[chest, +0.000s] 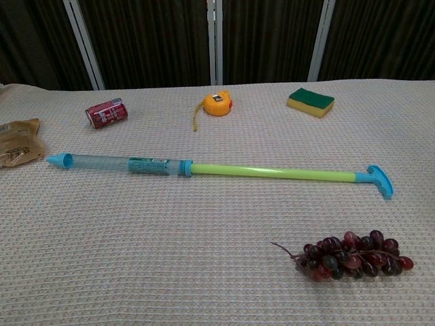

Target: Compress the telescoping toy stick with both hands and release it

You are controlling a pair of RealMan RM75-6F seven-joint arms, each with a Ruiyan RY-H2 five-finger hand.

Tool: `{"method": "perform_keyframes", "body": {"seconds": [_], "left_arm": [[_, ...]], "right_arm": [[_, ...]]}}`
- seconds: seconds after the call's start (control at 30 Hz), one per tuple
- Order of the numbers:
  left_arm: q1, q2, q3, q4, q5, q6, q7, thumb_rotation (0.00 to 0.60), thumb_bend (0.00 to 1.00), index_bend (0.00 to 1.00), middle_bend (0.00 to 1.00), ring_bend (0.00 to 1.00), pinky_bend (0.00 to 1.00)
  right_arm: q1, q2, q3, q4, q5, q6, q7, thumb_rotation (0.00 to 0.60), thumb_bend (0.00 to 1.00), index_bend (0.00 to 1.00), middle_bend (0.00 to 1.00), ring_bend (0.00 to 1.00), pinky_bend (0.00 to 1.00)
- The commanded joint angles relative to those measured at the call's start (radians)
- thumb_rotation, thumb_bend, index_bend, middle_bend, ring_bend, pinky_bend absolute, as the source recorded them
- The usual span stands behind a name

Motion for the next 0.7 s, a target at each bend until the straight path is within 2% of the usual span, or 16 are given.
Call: {"method": "perform_keyframes", "body": {"seconds": [0.03,0.23,0.27,0.3,0.33,0.37,0.4,0.43,0.47,0.5,0.53,0.7], "left_arm": [[-0.001,0.001,0.001,-0.001,0.001,-0.003,-0.002,0.6,0.0,0.0,0.0,0.0,0.0],[-0.003,0.0,0.0,0.0,-0.002,-0.01,-0.006,0.6,0.0,0.0,0.0,0.0,0.0],[-0.005,-0.001,-0.001,0.002,-0.004,-0.013,-0.006,0.6,0.0,0.0,0.0,0.0,0.0],[-0.006,-0.002,-0.003,0.004,-0.006,-0.015,-0.006,0.6,0.0,0.0,0.0,0.0,0.0],[-0.008,-0.004,-0.005,0.006,-0.009,-0.018,-0.005,0.6,0.0,0.0,0.0,0.0,0.0],[-0.01,-0.006,-0.007,0.009,-0.013,-0.021,-0.004,0.6,0.0,0.0,0.0,0.0,0.0],[-0.013,-0.01,-0.011,0.015,-0.023,-0.028,-0.002,0.6,0.0,0.0,0.0,0.0,0.0],[-0.016,-0.012,-0.014,0.018,-0.032,-0.033,-0.001,0.6,0.0,0.0,0.0,0.0,0.0],[-0.018,-0.015,-0.018,0.02,-0.043,-0.039,0.0,0.6,0.0,0.0,0.0,0.0,0.0],[-0.022,-0.018,-0.023,0.023,-0.058,-0.048,0.002,0.6,0.0,0.0,0.0,0.0,0.0],[-0.025,-0.021,-0.028,0.025,-0.069,-0.054,0.004,0.6,0.0,0.0,0.0,0.0,0.0],[-0.042,-0.04,-0.046,0.037,-0.119,-0.088,0.024,0.6,0.0,0.0,0.0,0.0,0.0]], "right_arm": [[-0.001,0.001,-0.001,0.001,-0.001,0.0,0.001,0.6,0.0,0.0,0.0,0.0,0.0],[0.009,-0.004,-0.005,0.007,0.002,-0.021,0.011,0.6,0.0,0.0,0.02,0.0,0.0],[0.019,-0.007,-0.003,0.012,0.012,-0.043,0.02,0.6,0.0,0.0,0.07,0.04,0.0],[0.03,-0.008,0.001,0.015,0.023,-0.063,0.024,0.6,0.0,0.0,0.21,0.18,0.04],[0.044,-0.009,0.008,0.02,0.035,-0.086,0.027,0.6,0.0,0.0,0.41,0.38,0.18],[0.061,-0.011,0.019,0.027,0.046,-0.109,0.026,0.6,0.0,0.0,0.54,0.53,0.32],[0.092,-0.017,0.036,0.045,0.063,-0.15,0.016,0.6,0.0,0.0,0.7,0.71,0.57],[0.115,-0.021,0.046,0.055,0.075,-0.183,0.011,0.6,0.0,0.0,0.8,0.81,0.78],[0.14,-0.024,0.056,0.062,0.091,-0.223,0.01,0.6,0.0,0.0,0.85,0.87,0.87],[0.181,-0.029,0.072,0.07,0.12,-0.288,0.014,0.6,0.0,0.01,0.9,0.92,0.95],[0.209,-0.033,0.083,0.074,0.145,-0.337,0.018,0.6,0.0,0.02,0.92,0.95,0.98],[0.356,-0.06,0.142,0.101,0.295,-0.587,0.036,0.6,0.0,0.11,0.97,1.0,1.0]]}}
